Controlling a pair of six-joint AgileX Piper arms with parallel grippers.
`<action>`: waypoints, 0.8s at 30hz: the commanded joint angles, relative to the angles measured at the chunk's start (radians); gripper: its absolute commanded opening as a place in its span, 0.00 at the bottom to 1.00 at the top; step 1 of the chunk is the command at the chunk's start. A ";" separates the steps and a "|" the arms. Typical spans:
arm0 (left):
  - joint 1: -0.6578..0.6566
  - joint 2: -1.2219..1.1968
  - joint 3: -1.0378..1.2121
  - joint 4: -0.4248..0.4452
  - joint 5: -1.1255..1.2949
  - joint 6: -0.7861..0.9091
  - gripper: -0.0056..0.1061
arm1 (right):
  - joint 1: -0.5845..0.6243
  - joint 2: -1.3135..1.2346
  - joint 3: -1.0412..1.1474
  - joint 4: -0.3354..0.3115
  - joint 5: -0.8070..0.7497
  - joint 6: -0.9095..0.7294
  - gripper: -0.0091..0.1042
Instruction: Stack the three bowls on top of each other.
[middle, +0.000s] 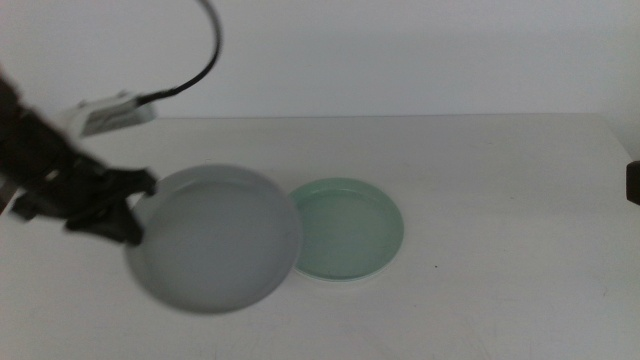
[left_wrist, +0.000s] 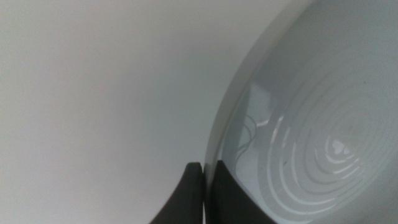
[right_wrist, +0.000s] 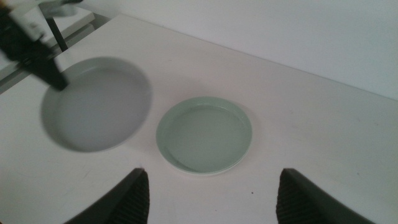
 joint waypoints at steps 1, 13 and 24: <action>-0.066 0.030 -0.129 -0.003 0.012 -0.060 0.05 | -0.008 0.001 -0.021 0.009 -0.070 -0.005 0.54; -0.269 0.427 -0.584 -0.002 0.054 -0.116 0.05 | -0.008 0.001 -0.021 0.009 -0.070 -0.005 0.54; -0.300 0.578 -0.690 -0.012 0.047 -0.094 0.10 | -0.008 0.001 -0.021 0.009 -0.070 -0.005 0.54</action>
